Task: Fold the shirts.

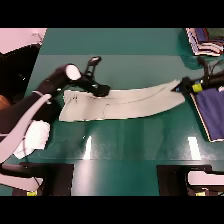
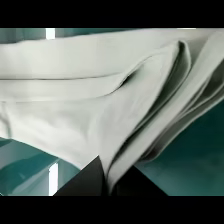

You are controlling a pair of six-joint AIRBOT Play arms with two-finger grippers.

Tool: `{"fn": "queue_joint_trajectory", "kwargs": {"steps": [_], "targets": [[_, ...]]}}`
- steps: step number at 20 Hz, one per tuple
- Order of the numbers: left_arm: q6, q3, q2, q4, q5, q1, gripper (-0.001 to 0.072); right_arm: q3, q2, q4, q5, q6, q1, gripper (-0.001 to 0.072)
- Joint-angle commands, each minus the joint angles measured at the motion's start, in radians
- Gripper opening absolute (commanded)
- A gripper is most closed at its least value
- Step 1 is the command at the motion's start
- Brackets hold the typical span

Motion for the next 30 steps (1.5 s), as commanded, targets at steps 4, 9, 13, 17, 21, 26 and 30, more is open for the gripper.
{"fn": "queue_joint_trajectory", "kwargs": {"steps": [4,9,13,17,21,26,30], "targets": [[-0.004,0.239,-0.261,-0.055,-0.030,-0.115,0.0028,0.280,0.075,0.008,0.051,0.127,0.205,0.0015],[-0.004,0.254,-0.310,-0.065,-0.046,-0.119,0.0028,0.431,0.025,0.061,0.055,0.158,0.333,0.0015],[-0.004,0.254,-0.310,-0.042,-0.056,-0.109,0.0028,0.521,-0.041,0.058,0.061,0.167,0.418,0.0014],[-0.004,0.259,-0.225,-0.015,-0.097,-0.008,0.0028,0.542,-0.063,0.057,0.021,0.167,0.494,0.0015],[-0.001,0.259,-0.020,0.093,-0.145,0.194,0.0029,0.544,-0.082,0.059,-0.130,0.153,0.649,0.0016],[0.005,0.259,0.220,0.184,-0.189,0.436,0.0029,0.557,-0.256,0.055,-0.373,0.095,0.935,0.0094],[0.004,0.259,0.316,0.195,-0.227,0.554,0.0029,0.711,-0.415,0.000,-0.336,0.009,1.020,0.0577]]}}
